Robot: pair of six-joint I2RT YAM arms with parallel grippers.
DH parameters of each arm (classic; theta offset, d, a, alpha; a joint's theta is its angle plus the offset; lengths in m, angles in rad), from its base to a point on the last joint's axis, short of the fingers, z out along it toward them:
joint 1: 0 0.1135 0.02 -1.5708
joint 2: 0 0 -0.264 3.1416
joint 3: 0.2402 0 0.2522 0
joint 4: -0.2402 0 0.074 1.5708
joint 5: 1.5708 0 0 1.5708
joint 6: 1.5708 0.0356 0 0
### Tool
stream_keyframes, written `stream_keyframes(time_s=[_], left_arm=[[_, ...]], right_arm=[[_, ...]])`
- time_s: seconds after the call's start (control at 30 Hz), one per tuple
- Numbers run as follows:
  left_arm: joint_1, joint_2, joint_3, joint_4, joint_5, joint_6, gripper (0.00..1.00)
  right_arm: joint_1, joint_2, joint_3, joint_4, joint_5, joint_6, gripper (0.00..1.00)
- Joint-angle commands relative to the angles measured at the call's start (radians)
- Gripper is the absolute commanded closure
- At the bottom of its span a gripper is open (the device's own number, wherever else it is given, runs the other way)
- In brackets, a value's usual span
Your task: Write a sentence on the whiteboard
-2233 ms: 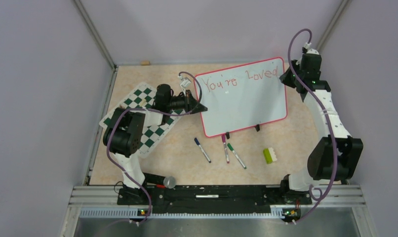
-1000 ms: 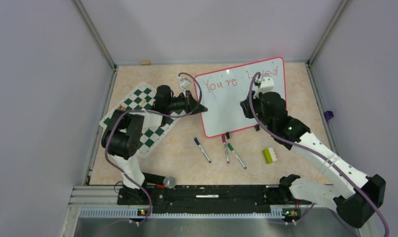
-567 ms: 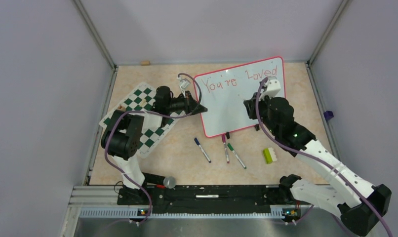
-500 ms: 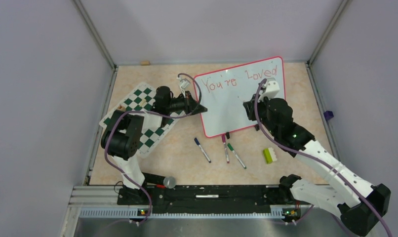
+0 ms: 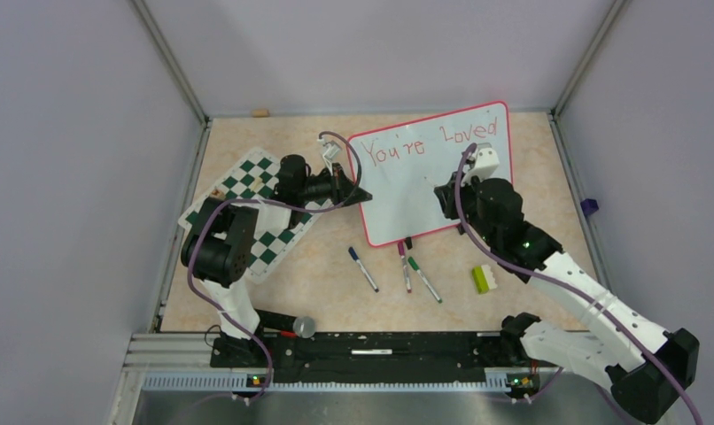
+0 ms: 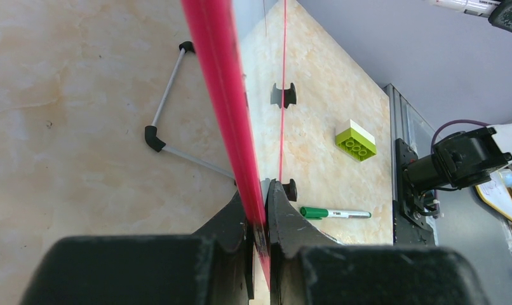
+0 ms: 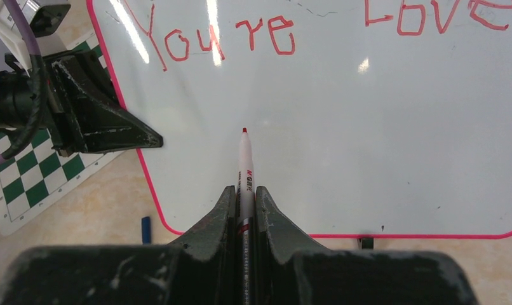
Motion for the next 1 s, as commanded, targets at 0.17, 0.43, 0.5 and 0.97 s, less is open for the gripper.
stream_keyframes(time_s=[0.17,0.43,0.5,0.97], left_arm=[[-0.011,0.059,-0.002,-0.025,-0.023,0.179,1.0],[-0.011,0.065,0.003,-0.023,-0.011,0.169,1.0],[-0.011,0.063,0.003,-0.023,-0.011,0.169,1.0],[-0.011,0.062,-0.003,-0.015,-0.009,0.165,1.0]], right_arm=[[0.007,0.021,0.013,0.043,-0.012,0.009,1.0],[0.007,0.013,0.013,0.023,0.02,-0.018,1.0],[0.007,0.008,0.013,0.016,0.045,-0.023,1.0],[0.044,0.139,0.139,-0.078,0.069,-0.038,1.0]])
